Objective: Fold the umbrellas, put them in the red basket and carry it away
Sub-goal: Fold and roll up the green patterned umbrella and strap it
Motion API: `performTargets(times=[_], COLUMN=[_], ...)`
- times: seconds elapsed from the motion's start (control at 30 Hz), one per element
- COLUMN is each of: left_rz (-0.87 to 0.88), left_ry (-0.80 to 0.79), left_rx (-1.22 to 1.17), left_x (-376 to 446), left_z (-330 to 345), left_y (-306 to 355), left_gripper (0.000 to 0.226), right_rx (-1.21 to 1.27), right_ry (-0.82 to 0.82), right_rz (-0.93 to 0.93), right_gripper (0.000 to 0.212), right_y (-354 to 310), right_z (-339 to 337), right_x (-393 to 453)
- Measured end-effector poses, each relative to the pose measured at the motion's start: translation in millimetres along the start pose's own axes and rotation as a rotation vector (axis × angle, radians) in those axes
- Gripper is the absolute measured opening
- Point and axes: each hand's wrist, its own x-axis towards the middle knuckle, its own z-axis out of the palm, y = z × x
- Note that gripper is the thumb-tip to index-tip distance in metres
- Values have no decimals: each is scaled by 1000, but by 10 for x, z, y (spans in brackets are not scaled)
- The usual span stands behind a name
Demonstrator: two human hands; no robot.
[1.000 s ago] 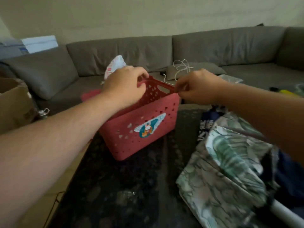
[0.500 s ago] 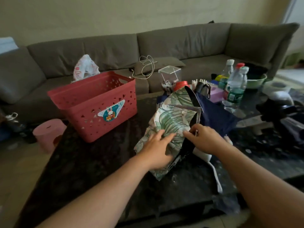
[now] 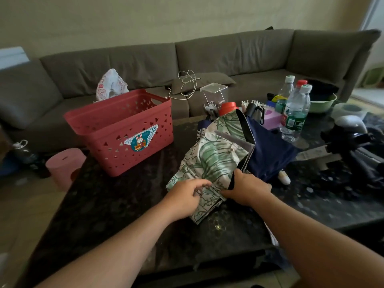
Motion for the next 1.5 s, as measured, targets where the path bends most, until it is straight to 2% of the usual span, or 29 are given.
performTargets(times=[0.1, 0.2, 0.33, 0.5, 0.57, 0.7, 0.77, 0.9, 0.93, 1.07, 1.13, 1.3, 1.37, 1.5], left_rz=[8, 47, 158, 207, 212, 216, 159, -82, -126, -187, -155, -45, -40, -41], left_ry=[72, 206, 411, 613, 606, 507, 522, 525, 542, 515, 482, 533, 526, 511], left_rx=[24, 12, -21, 34, 80, 165, 136, -545, -638, -619, -590, -614, -631, -676], left_x=[-90, -149, -209, -311, -387, -519, -529, -450, -422, -350, -321, -320, -341, -402], left_z=[-112, -293, -639, -1050, -1125, -1021, -898, -792, -797, -791, -763, -713, -707, -726], left_y=[-41, -55, -14, -41, -101, -256, -420, -533, -522, -515, -502, -397, -402, -393], left_gripper=[50, 40, 34, 33, 44, 58, 52, 31, 29, 22, 22, 21, 24, 28], right_rx=[20, -59, -154, -290, -279, -304, -317, -310, -308, -323, -331, -289, -207, 141], right_ry=[55, 168, 361, 555, 619, 640, 614, 532, 519, 484, 477, 396, 279, -24], right_rz=[-68, -128, -309, -556, -610, -652, -664, -623, -613, -595, -577, -564, -552, -508], right_gripper=[52, 44, 48, 49, 54, 63, 68, 74, 76, 74, 74, 70, 70, 87], right_y=[-39, -83, -259, -616, -722, -905, -997, -1048, -1045, -1038, -1032, -1004, -988, -880], right_z=[-78, -160, -170, -91, -15, 174, 257, 360, 379, 437, 464, 424, 378, 303], right_x=[-16, -64, -185, -315, -341, -356, -319, -219, -208, -218, -225, -271, -262, -139])
